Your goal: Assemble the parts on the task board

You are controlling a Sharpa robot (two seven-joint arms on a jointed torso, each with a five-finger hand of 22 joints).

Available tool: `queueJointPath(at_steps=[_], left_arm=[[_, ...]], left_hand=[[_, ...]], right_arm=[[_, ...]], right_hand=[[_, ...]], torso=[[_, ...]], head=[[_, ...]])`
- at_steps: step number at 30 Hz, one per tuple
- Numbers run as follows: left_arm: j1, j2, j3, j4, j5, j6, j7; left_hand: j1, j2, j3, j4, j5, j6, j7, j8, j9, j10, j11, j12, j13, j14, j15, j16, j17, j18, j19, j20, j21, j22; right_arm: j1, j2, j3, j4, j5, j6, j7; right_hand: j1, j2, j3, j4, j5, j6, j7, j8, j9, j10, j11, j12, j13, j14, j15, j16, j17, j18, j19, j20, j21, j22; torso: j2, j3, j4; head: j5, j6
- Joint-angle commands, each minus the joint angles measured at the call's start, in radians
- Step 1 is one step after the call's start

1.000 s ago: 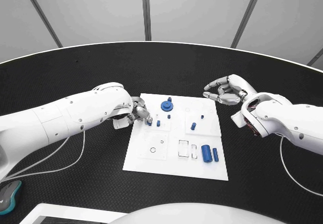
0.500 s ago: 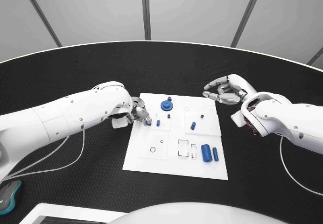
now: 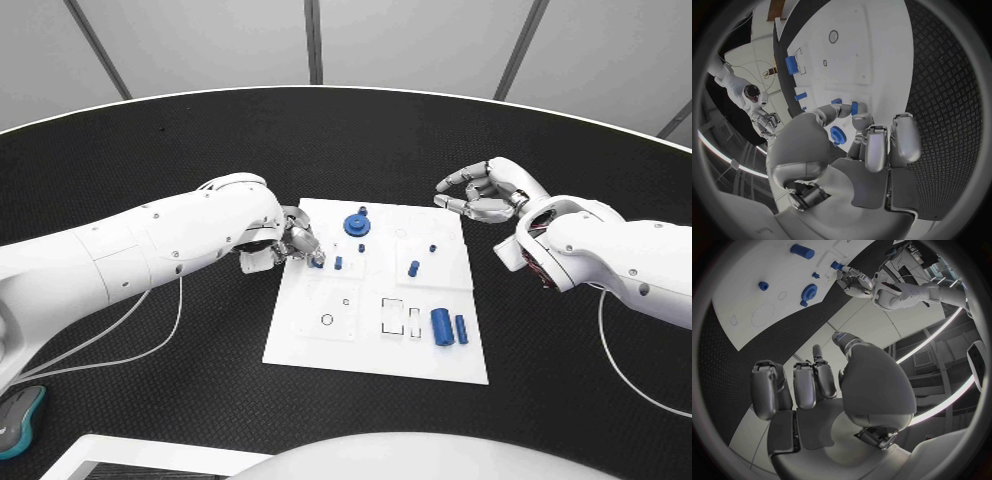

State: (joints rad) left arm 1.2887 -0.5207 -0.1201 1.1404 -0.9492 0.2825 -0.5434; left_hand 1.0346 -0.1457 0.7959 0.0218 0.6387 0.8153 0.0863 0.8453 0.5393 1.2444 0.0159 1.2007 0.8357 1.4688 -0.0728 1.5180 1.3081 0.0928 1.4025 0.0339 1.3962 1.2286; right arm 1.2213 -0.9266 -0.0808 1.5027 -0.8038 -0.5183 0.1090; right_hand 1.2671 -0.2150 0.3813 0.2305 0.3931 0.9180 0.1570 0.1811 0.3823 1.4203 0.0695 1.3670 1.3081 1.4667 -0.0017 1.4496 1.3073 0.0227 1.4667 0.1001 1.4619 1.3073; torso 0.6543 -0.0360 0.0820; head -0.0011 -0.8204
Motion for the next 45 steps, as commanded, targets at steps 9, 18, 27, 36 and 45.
queueJointPath(at_steps=[9,18,27,36,45], left_arm=[[0.0,0.017,0.0,-0.022,0.001,0.043,-0.001],[0.0,0.038,0.0,-0.054,0.005,0.062,-0.004],[0.0,0.055,0.0,-0.075,0.005,0.058,-0.004],[0.0,0.066,0.0,-0.097,0.006,0.077,-0.008],[0.0,0.074,0.0,-0.119,0.007,0.073,-0.012]], left_hand=[[0.008,-0.001,0.096,-0.1,0.008,0.035,-0.028,0.004,0.001,0.047,-0.037,0.005,0.003,0.073,-0.006,0.004,0.151,-0.018,0.003,-0.003,0.004,0.002],[0.008,-0.001,0.095,-0.099,0.008,0.035,-0.028,0.004,0.0,0.048,-0.037,0.004,0.003,0.073,-0.006,0.004,0.15,-0.017,0.002,-0.003,0.004,0.001],[0.008,-0.001,0.095,-0.099,0.008,0.035,-0.028,0.005,0.0,0.048,-0.037,0.004,0.003,0.073,-0.006,0.004,0.15,-0.017,0.001,-0.003,0.003,0.0],[0.008,0.0,0.094,-0.098,0.007,0.034,-0.028,0.005,0.0,0.048,-0.037,0.004,0.003,0.073,-0.006,0.004,0.15,-0.017,0.0,-0.003,0.002,-0.002],[0.008,0.004,0.092,-0.095,0.002,0.032,-0.027,0.005,-0.002,0.045,-0.036,0.0,-0.004,0.073,-0.006,0.003,0.149,-0.016,-0.001,-0.003,0.001,-0.004]], right_arm=[[0.0,-0.001,0.0,0.002,0.0,0.0,0.0],[0.0,-0.003,0.0,0.004,0.0,-0.001,-0.001],[0.0,-0.002,0.0,0.005,0.0,0.0,0.0],[0.0,-0.004,0.0,0.008,0.0,0.001,-0.001],[0.0,-0.004,0.0,0.01,0.0,0.001,-0.001]], right_hand=[[0.001,0.005,0.006,0.0,0.002,-0.006,-0.003,0.006,0.002,0.0,-0.003,0.0,0.096,0.057,-0.008,-0.002,0.08,0.02,0.007,-0.005,-0.004,0.056],[0.001,0.005,0.006,0.0,0.002,-0.006,-0.003,0.006,0.002,0.0,-0.003,0.0,0.096,0.057,-0.008,-0.002,0.08,0.02,0.007,-0.005,-0.004,0.056],[-0.001,0.004,0.005,0.0,0.005,-0.006,-0.003,0.007,0.002,0.001,-0.003,0.0,0.096,0.057,-0.008,-0.004,0.079,0.02,0.007,-0.005,-0.005,0.055],[0.0,0.004,0.005,0.0,0.006,-0.006,-0.003,0.007,0.002,0.001,-0.003,0.0,0.095,0.057,-0.008,-0.004,0.079,0.021,0.007,-0.005,-0.006,0.054],[0.0,0.004,0.005,0.0,0.006,-0.006,-0.003,0.007,0.002,0.001,-0.003,0.0,0.095,0.057,-0.008,-0.004,0.079,0.021,0.007,-0.005,-0.006,0.054]], torso=[[0.001,0.0007,0.0],[0.0,0.0013,-0.0013],[0.001,0.0007,-0.0009],[0.0,0.0003,0.0001],[0.0,-0.0002,-0.0003]], head=[[-0.003,-0.006],[-0.003,-0.01],[-0.005,-0.011],[-0.008,-0.013],[-0.008,-0.014]])
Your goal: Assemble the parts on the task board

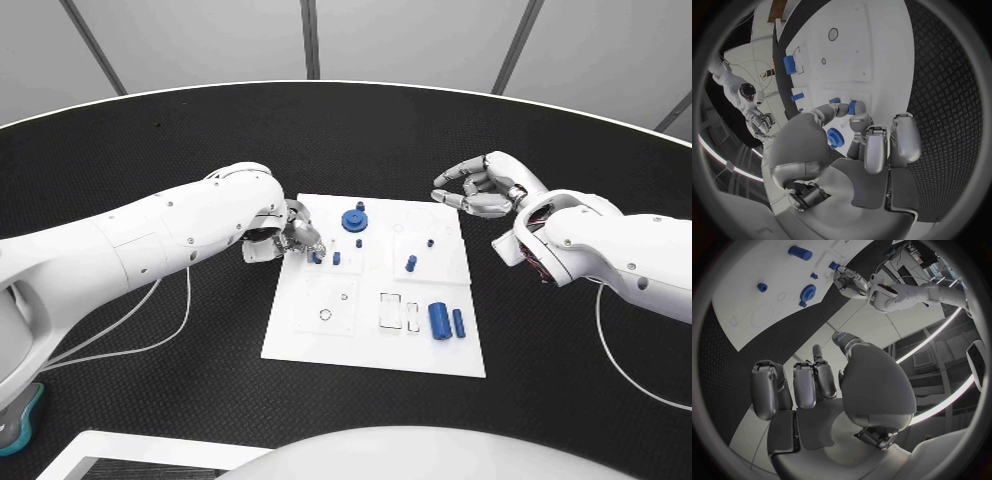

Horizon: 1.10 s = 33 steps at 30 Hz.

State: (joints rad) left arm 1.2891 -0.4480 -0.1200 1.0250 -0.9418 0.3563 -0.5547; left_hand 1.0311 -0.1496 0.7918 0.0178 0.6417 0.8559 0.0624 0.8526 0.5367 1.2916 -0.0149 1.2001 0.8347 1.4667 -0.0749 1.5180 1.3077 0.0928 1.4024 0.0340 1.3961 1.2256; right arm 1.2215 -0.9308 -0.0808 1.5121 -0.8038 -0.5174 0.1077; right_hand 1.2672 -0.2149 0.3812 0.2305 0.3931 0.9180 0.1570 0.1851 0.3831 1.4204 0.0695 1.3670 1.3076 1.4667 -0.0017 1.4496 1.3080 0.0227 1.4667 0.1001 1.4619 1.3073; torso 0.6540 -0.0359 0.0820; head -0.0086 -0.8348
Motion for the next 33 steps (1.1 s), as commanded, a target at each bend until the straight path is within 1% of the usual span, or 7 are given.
queueJointPath(at_steps=[1,6,12,19,27,30,33], left_arm=[[0.0,0.001,0.0,-0.004,0.0,-0.001,-0.001],[0.0,0.005,0.0,-0.013,0.0,0.004,-0.005],[0.0,0.013,0.0,-0.026,0.014,0.012,-0.016],[0.0,0.018,0.0,-0.032,0.02,0.031,-0.023],[0.0,0.019,0.0,-0.033,0.031,0.027,-0.028],[0.0,0.018,0.0,-0.032,0.034,0.02,-0.031],[0.0,0.019,0.0,-0.032,0.036,0.013,-0.034]], left_hand=[[0.012,0.008,0.096,-0.091,-0.001,-0.009,-0.004,-0.002,0.001,-0.002,-0.005,0.001,-0.003,0.075,-0.004,0.003,0.15,-0.016,-0.001,-0.003,0.001,-0.001],[0.012,0.01,0.094,-0.089,-0.004,-0.011,-0.003,-0.003,0.0,-0.004,-0.005,-0.001,-0.006,0.075,-0.004,0.003,0.15,-0.016,-0.001,-0.003,0.001,-0.001],[0.011,0.015,0.078,-0.08,-0.017,-0.02,0.001,-0.003,-0.003,-0.01,-0.001,-0.006,-0.011,0.075,0.0,0.003,0.149,-0.016,-0.005,-0.001,-0.003,-0.006],[0.01,0.015,0.066,-0.076,-0.018,-0.023,0.002,-0.002,-0.005,-0.01,0.0,-0.004,-0.009,0.075,0.002,0.003,0.149,-0.015,-0.007,0.0,-0.004,-0.008],[0.009,0.013,0.052,-0.073,-0.02,-0.022,0.001,0.001,-0.005,-0.009,0.0,-0.003,-0.007,0.075,0.002,0.003,0.149,-0.016,-0.007,0.001,-0.004,-0.007],[0.007,0.011,0.026,-0.064,-0.021,-0.024,-0.001,0.005,-0.006,-0.008,0.0,-0.004,-0.01,0.075,0.002,0.003,0.149,-0.016,-0.007,0.003,-0.005,-0.007],[0.002,0.0,-0.025,-0.051,-0.023,-0.03,-0.005,0.012,-0.006,-0.007,-0.003,-0.006,-0.013,0.075,0.001,0.003,0.149,-0.015,-0.008,0.003,-0.007,-0.007]], right_arm=[[0.0,0.0,0.0,0.001,0.0,0.0,0.0],[0.0,-0.001,0.0,0.002,0.0,0.001,-0.001],[0.0,-0.001,0.0,0.005,0.0,0.002,-0.001],[0.0,-0.002,0.0,0.007,0.0,0.003,-0.002],[0.0,-0.003,0.0,0.008,0.0,0.003,-0.002],[0.0,-0.003,0.0,0.008,0.0,0.003,-0.002],[0.0,-0.003,0.0,0.009,0.0,0.002,-0.002]], right_hand=[[0.0,0.004,0.005,0.0,0.006,-0.006,-0.003,0.003,0.001,0.001,-0.003,0.0,0.096,0.057,-0.008,-0.004,0.078,0.021,0.007,-0.005,-0.006,0.054],[0.0,0.004,0.005,0.0,0.006,-0.006,-0.003,0.003,0.001,0.001,-0.003,0.0,0.096,0.057,-0.008,-0.004,0.078,0.021,0.007,-0.005,-0.006,0.054],[0.0,0.004,0.005,0.0,0.006,-0.006,-0.003,0.003,0.001,0.001,-0.003,0.0,0.096,0.057,-0.008,-0.004,0.078,0.021,0.007,-0.005,-0.006,0.054],[0.001,0.003,0.005,-0.001,0.006,-0.006,-0.003,0.003,0.001,-0.001,-0.003,-0.002,0.094,0.057,-0.008,-0.006,0.076,0.021,0.006,-0.006,-0.007,0.053],[0.001,0.003,0.005,-0.001,0.006,-0.006,-0.003,0.003,0.001,-0.001,-0.003,-0.002,0.094,0.057,-0.008,-0.006,0.076,0.021,0.006,-0.006,-0.007,0.053],[0.001,0.003,0.005,-0.001,0.006,-0.006,-0.003,0.003,0.001,-0.001,-0.003,-0.002,0.094,0.057,-0.008,-0.006,0.076,0.021,0.006,-0.006,-0.007,0.053],[0.001,0.003,0.005,-0.001,0.006,-0.006,-0.003,0.003,0.001,-0.001,-0.003,-0.002,0.094,0.057,-0.008,-0.006,0.076,0.021,0.006,-0.006,-0.007,0.053]], torso=[[0.0,-0.0003,-0.0003],[0.0,-0.0006,-0.0001],[0.0,-0.0002,0.0001],[-0.001,0.0002,-0.0006],[-0.002,0.0003,0.0006],[-0.001,-0.0001,0.0003],[-0.001,0.0,0.0]], head=[[0.0,0.0],[-0.001,-0.002],[-0.002,-0.003],[-0.003,-0.004],[-0.005,-0.006],[-0.005,-0.007],[-0.006,-0.007]])
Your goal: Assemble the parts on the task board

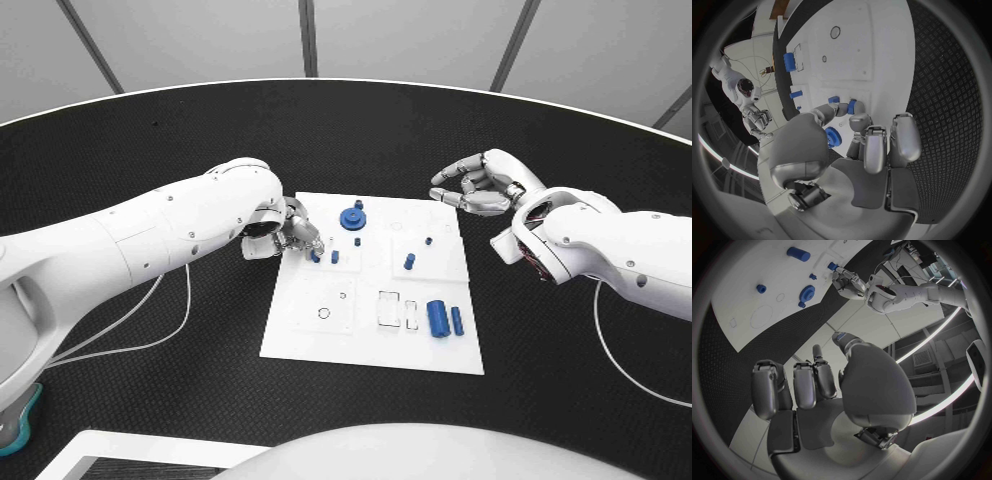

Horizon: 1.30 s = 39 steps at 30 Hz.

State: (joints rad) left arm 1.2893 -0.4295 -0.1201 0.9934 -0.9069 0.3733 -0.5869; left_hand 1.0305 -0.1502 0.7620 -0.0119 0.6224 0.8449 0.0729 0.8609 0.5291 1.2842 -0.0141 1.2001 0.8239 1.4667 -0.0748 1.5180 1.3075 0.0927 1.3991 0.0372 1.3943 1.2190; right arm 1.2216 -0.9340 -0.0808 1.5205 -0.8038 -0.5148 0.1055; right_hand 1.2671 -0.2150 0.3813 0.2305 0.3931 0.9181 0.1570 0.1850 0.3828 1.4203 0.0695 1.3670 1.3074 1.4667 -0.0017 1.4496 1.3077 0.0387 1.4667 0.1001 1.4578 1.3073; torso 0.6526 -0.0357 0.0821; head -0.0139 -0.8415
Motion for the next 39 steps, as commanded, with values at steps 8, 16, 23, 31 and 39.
queueJointPath(at_steps=[8,16,23,31,39], left_arm=[[0.0,0.001,0.0,-0.001,0.002,-0.01,-0.008],[0.0,0.002,0.0,-0.002,0.002,-0.003,-0.015],[0.0,0.002,0.0,-0.003,0.002,-0.001,-0.019],[0.0,0.001,0.0,-0.002,0.002,0.01,-0.024],[0.0,0.0,0.0,-0.003,0.007,0.014,-0.027]], left_hand=[[-0.001,-0.009,-0.065,0.007,-0.007,-0.02,-0.024,0.01,-0.005,0.004,-0.01,-0.005,0.001,0.075,-0.004,0.003,0.15,-0.016,-0.002,-0.004,-0.007,0.001],[-0.007,-0.019,-0.102,0.029,-0.007,-0.012,-0.029,0.009,-0.013,0.01,-0.014,0.002,0.014,0.075,-0.008,0.003,0.15,-0.017,0.001,-0.008,-0.007,0.003],[-0.011,-0.026,-0.124,0.042,-0.007,-0.006,-0.031,0.008,-0.019,0.012,-0.016,0.004,0.019,0.075,-0.009,0.003,0.15,-0.017,0.003,-0.009,-0.005,0.007],[-0.016,-0.04,-0.162,0.066,-0.009,0.004,-0.034,0.004,-0.03,0.015,-0.018,0.009,0.027,0.075,-0.011,0.003,0.15,-0.019,0.006,-0.011,-0.004,0.012],[-0.022,-0.058,-0.217,0.098,-0.026,0.015,-0.035,-0.003,-0.045,0.016,-0.019,0.013,0.033,0.075,-0.012,0.003,0.151,-0.02,0.01,-0.012,-0.002,0.017]], right_arm=[[0.0,0.0,0.0,0.0,0.0,-0.001,0.0],[0.0,-0.001,0.0,0.0,0.0,-0.002,0.0],[0.0,0.0,0.0,-0.001,0.0,-0.003,0.0],[0.0,0.0,0.0,-0.002,0.0,-0.003,0.0],[0.0,0.001,0.0,-0.004,0.0,-0.004,-0.001]], right_hand=[[0.001,0.003,0.005,-0.001,0.006,-0.006,-0.003,0.003,0.001,-0.001,-0.003,-0.002,0.095,0.057,-0.008,-0.006,0.077,0.005,0.006,-0.005,-0.003,0.053],[0.001,0.002,0.005,-0.001,0.006,-0.007,-0.003,0.003,0.001,-0.002,-0.003,-0.004,0.093,0.057,-0.008,-0.007,0.076,0.005,0.005,-0.006,-0.005,0.05],[0.001,0.002,0.005,-0.001,0.006,-0.007,-0.003,0.003,0.001,-0.002,-0.003,-0.004,0.093,0.057,-0.008,-0.007,0.076,0.005,0.005,-0.006,-0.005,0.05],[-0.001,0.001,0.004,0.0,0.006,-0.008,-0.003,0.003,0.001,-0.004,-0.003,-0.006,0.091,0.056,-0.008,-0.008,0.074,0.006,0.005,-0.006,-0.005,0.049],[-0.001,0.001,0.004,0.0,0.006,-0.008,-0.003,0.003,0.001,-0.004,-0.003,-0.006,0.091,0.056,-0.008,-0.008,0.074,0.006,0.005,-0.006,-0.006,0.049]], torso=[[0.0,0.0,-0.0002],[0.0,0.0,-0.0007],[0.0,-0.0001,-0.0003],[0.0,-0.0005,0.0001],[0.0,-0.0005,0.0003]], head=[[-0.001,-0.001],[-0.002,-0.003],[-0.004,-0.003],[-0.004,-0.004],[-0.003,-0.005]])
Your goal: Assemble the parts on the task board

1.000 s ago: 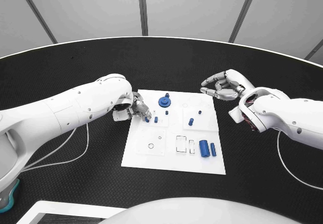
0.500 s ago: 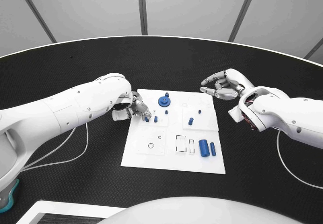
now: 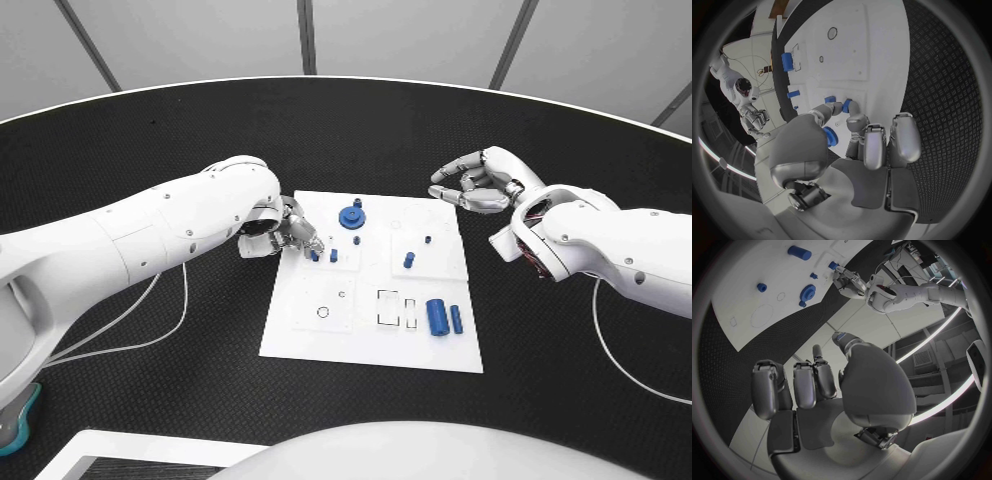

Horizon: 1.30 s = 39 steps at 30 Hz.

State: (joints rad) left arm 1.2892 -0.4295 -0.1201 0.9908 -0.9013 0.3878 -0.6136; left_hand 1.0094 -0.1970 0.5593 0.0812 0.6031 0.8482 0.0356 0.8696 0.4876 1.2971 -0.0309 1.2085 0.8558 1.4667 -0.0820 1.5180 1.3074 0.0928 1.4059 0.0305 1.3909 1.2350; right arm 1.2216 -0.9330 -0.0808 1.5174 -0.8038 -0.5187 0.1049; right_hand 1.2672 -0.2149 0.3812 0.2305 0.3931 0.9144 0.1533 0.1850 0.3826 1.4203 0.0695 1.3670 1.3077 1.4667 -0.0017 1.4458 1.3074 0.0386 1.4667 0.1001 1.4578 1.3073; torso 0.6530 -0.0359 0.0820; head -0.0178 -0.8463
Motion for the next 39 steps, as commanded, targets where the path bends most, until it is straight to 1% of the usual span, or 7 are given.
queueJointPath(at_steps=[1,4,17,25,29,31,39], left_arm=[[0.0,0.0,0.0,0.0,0.002,0.0,-0.001],[0.0,-0.001,0.0,0.0,0.003,-0.002,-0.001],[0.0,-0.006,0.0,0.006,0.004,-0.02,-0.001],[0.0,-0.023,0.0,0.024,0.009,-0.04,0.002],[0.0,-0.033,0.0,0.035,0.011,-0.046,0.002],[0.0,-0.04,0.0,0.042,0.017,-0.048,0.002],[0.002,-0.061,0.001,0.064,0.039,-0.052,0.0]], left_hand=[[0.0,-0.011,-0.016,0.006,-0.008,0.012,0.002,-0.012,-0.004,0.004,-0.002,0.004,0.002,0.075,-0.005,0.003,0.151,-0.02,0.003,-0.006,0.001,0.001],[-0.003,-0.017,-0.043,0.025,-0.023,0.016,0.003,-0.015,-0.011,0.004,-0.001,0.005,0.003,0.075,-0.004,0.003,0.151,-0.021,0.005,-0.006,0.003,0.004],[0.002,-0.024,-0.081,0.055,-0.055,0.021,0.003,-0.019,-0.021,0.005,-0.001,0.007,0.008,0.075,-0.004,0.003,0.151,-0.021,0.006,-0.006,0.003,0.006],[0.005,-0.028,-0.104,0.079,-0.083,0.023,0.004,-0.02,-0.027,0.005,0.0,0.008,0.01,0.076,-0.004,0.003,0.152,-0.021,0.007,-0.006,0.002,0.006],[0.005,-0.03,-0.115,0.093,-0.097,0.024,0.005,-0.021,-0.03,0.005,0.0,0.008,0.01,0.076,-0.004,0.003,0.152,-0.021,0.007,-0.005,0.003,0.007],[0.011,-0.033,-0.129,0.109,-0.125,0.024,0.005,-0.021,-0.034,0.005,0.0,0.008,0.01,0.075,-0.004,0.003,0.152,-0.021,0.007,-0.005,0.002,0.007],[0.029,-0.034,-0.154,0.142,-0.181,0.025,0.006,-0.02,-0.04,0.004,0.001,0.008,0.009,0.076,-0.003,0.003,0.152,-0.021,0.008,-0.004,0.002,0.007]], right_arm=[[0.0,0.001,0.0,-0.001,0.0,0.0,0.0],[0.0,0.001,0.0,-0.002,0.0,-0.001,0.0],[0.0,0.002,0.0,-0.004,0.0,-0.002,0.0],[0.0,0.003,0.0,-0.006,0.0,-0.002,0.001],[0.0,0.004,0.0,-0.007,0.0,-0.002,0.001],[0.0,0.004,0.0,-0.008,0.0,-0.002,0.001],[0.0,0.005,0.0,-0.01,0.0,-0.002,0.002]], right_hand=[[-0.001,0.001,0.004,0.0,0.006,-0.005,0.001,0.003,0.001,-0.004,-0.003,-0.006,0.091,0.056,-0.008,-0.004,0.074,0.006,0.005,-0.006,-0.006,0.049],[-0.001,0.001,0.004,0.0,0.006,-0.005,0.001,0.003,0.001,-0.004,-0.003,-0.006,0.091,0.056,-0.008,-0.004,0.074,0.006,0.005,-0.006,-0.006,0.049],[-0.001,0.001,0.004,0.0,0.006,-0.005,0.001,0.003,0.001,-0.004,-0.003,-0.006,0.091,0.056,-0.008,-0.004,0.074,0.006,0.005,-0.006,-0.006,0.049],[-0.004,0.0,0.003,0.002,0.006,-0.006,0.001,0.003,0.001,-0.004,-0.002,-0.007,0.09,0.056,-0.008,-0.004,0.075,0.006,0.005,-0.006,-0.006,0.049],[-0.004,0.0,0.003,0.002,0.006,-0.006,0.001,0.003,0.001,-0.004,-0.002,-0.007,0.09,0.056,-0.008,-0.004,0.075,0.006,0.005,-0.006,-0.006,0.049],[-0.004,0.0,0.003,0.002,0.006,-0.006,0.001,0.003,0.001,-0.004,-0.002,-0.007,0.09,0.056,-0.008,-0.004,0.075,0.006,0.005,-0.006,-0.006,0.049],[-0.004,0.0,0.003,0.002,0.006,-0.006,0.001,0.003,0.001,-0.004,-0.002,-0.007,0.09,0.056,-0.008,-0.004,0.075,0.006,0.005,-0.006,-0.006,0.049]], torso=[[-0.001,-0.0002,0.0004],[-0.001,-0.0002,0.0004],[0.0,-0.0006,0.0006],[-0.001,-0.0009,0.001],[-0.001,-0.0001,0.0011],[-0.001,-0.0002,0.001],[0.0,-0.0003,0.0001]], head=[[0.001,0.0],[0.002,0.0],[0.003,0.001],[0.005,0.001],[0.007,0.002],[0.006,0.002],[0.007,0.003]])
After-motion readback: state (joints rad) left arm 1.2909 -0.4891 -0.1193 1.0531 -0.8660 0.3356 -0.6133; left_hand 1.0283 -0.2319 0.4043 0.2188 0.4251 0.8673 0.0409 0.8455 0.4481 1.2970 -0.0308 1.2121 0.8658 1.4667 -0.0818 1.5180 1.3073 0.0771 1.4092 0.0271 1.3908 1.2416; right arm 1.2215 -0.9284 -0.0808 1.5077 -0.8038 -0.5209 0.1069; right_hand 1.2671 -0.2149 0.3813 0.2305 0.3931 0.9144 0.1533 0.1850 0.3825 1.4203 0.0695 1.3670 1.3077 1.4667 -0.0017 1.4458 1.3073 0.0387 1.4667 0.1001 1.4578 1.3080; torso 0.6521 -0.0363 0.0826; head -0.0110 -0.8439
